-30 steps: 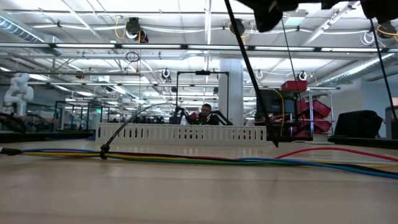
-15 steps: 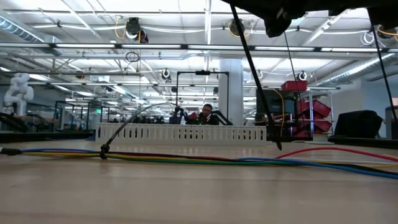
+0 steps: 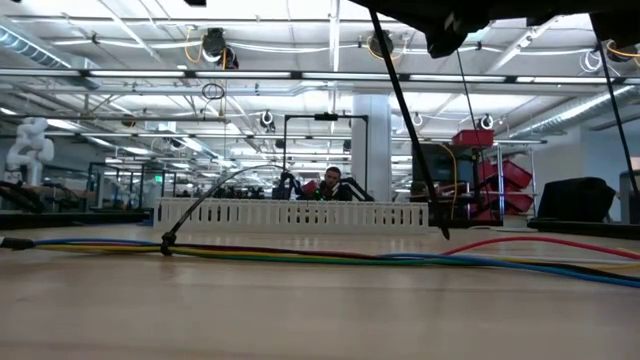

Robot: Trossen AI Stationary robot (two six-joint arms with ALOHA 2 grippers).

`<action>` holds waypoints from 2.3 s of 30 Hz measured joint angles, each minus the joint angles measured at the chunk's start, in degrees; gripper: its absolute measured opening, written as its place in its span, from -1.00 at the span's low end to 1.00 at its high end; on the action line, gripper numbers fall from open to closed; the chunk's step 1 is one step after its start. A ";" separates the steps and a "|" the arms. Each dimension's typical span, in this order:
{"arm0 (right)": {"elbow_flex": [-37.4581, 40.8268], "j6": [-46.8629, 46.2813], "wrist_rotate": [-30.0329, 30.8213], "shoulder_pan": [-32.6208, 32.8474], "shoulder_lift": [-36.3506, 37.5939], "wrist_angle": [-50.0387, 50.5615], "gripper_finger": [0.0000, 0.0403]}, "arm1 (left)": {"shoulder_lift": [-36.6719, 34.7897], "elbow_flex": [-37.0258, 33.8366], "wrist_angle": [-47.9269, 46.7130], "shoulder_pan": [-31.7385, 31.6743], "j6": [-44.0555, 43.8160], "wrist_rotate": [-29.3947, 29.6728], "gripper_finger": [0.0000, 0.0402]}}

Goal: Ziptie cables
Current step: Wrap the black zip tie on the cables

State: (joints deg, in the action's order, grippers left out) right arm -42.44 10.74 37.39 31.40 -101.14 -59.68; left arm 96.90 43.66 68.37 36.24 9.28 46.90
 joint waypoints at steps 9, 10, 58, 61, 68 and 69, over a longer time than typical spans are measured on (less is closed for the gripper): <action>0.00 -0.89 0.00 -0.28 0.00 1.82 -1.00 | 0.04 -0.17 1.25 -5.08 -3.02 -13.09 -0.29; 0.00 -0.95 0.00 -0.28 0.00 1.83 -1.00 | 0.03 -0.17 1.33 -5.29 -3.02 -13.76 -0.29; 0.02 -0.61 5.77 -0.68 0.00 0.41 -1.00 | 0.04 -0.11 -0.48 -3.50 3.58 -9.39 -0.29; 0.03 -0.63 5.77 -0.70 0.00 0.37 -1.00 | 0.04 -0.11 -0.32 -4.52 3.18 -9.43 -0.29; 0.02 -0.66 5.77 -0.66 0.00 0.39 -1.00 | 0.04 -0.11 1.45 -7.15 3.08 -12.41 -0.29; 0.02 -0.66 5.77 -0.68 0.00 0.39 -1.00 | 0.04 -0.11 1.69 -7.45 2.99 -12.42 -0.29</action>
State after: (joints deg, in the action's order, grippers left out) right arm -42.41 10.09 43.16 30.72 -101.14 -59.29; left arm 96.95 43.55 70.06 28.79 12.27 34.48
